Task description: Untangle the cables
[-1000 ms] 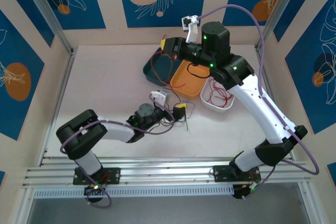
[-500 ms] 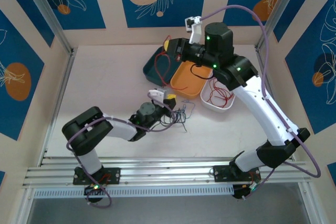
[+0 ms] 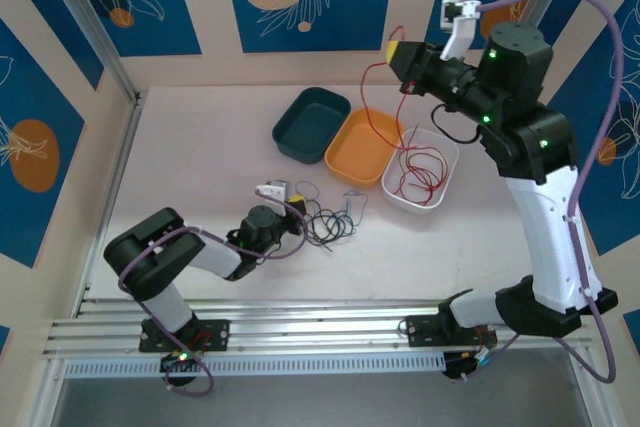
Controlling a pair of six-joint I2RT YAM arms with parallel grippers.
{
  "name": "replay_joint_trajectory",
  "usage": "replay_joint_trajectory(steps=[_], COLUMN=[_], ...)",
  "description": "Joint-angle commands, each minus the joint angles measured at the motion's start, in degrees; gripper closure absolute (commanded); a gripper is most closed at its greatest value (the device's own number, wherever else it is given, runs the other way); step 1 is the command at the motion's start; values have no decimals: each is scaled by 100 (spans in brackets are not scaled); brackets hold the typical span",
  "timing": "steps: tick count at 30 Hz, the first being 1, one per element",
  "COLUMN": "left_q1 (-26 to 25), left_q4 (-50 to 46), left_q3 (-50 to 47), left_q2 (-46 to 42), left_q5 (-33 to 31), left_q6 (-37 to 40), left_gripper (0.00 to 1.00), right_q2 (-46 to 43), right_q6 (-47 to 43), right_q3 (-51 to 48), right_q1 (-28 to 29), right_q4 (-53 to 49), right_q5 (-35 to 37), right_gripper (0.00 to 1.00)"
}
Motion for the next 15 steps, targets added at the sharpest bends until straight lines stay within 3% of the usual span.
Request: replay_joint_trajectory(steps=[1,15], left_q1=[127,156], left_q4=[35,-1156], left_q3=[-38,49], left_q2=[-271,-1197], left_q5=[-91,195], left_q6=[-113,192], left_gripper=[100,100], right_q2=[-4,237], right_q6=[-162,-149], right_q3=[-293,-2653], right_q1=[-256,-1518], right_q4=[-509,42], right_q5=[143,311], right_gripper=[100,100])
